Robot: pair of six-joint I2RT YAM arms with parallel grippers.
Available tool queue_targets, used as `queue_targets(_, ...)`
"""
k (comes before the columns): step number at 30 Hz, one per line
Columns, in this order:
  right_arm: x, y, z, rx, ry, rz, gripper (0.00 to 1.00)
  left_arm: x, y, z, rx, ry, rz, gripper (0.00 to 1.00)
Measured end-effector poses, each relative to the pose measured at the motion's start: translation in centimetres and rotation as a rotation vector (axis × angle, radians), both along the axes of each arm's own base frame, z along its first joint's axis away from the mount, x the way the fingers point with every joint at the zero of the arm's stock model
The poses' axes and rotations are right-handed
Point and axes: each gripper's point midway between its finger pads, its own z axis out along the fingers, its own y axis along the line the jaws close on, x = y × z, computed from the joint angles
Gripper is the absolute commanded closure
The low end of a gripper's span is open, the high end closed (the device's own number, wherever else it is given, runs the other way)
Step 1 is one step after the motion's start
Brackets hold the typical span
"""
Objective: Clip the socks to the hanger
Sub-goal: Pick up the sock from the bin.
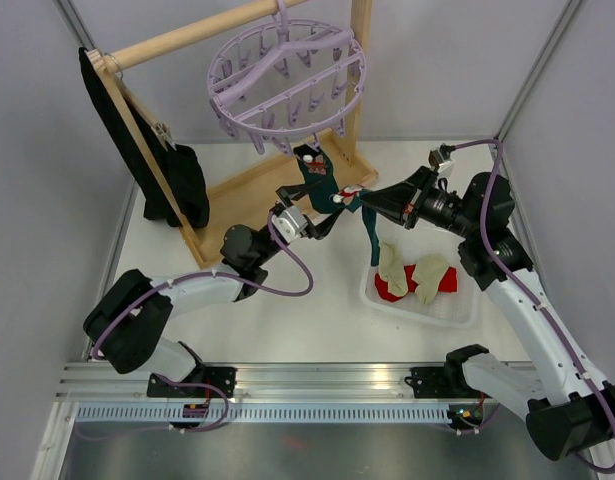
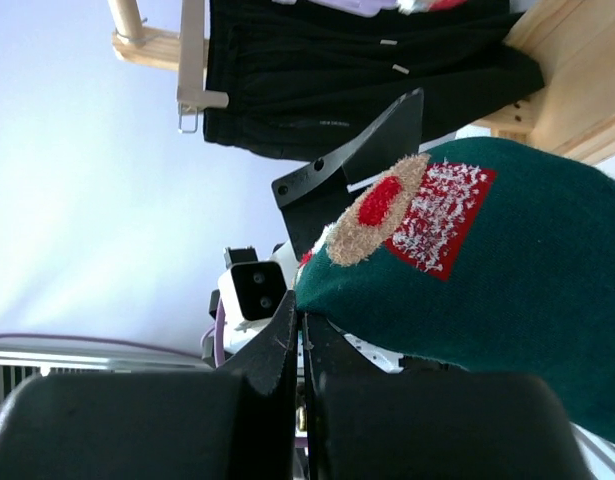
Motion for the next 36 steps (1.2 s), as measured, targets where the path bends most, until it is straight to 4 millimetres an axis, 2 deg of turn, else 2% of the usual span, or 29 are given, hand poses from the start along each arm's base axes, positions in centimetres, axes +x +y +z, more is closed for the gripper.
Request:
queue_targets(19, -1.0, 1.7, 0.4, 0.028, 0.004, 0.063, 1.00, 0.0, -0.2, 0.5, -0.020, 0.008, -0.012, 0.32)
queue_targets(28, -0.8, 1.9, -0.4, 0.030, 0.019, 0.065, 1.00, -0.8, 0.6, 2.4, -0.055, -0.022, -0.016, 0.34)
queue_targets(36, -0.8, 1.9, -0.4, 0.034, 0.017, 0.066, 1.00, -1.0, 0.6, 2.8, -0.063, -0.022, -0.023, 0.42)
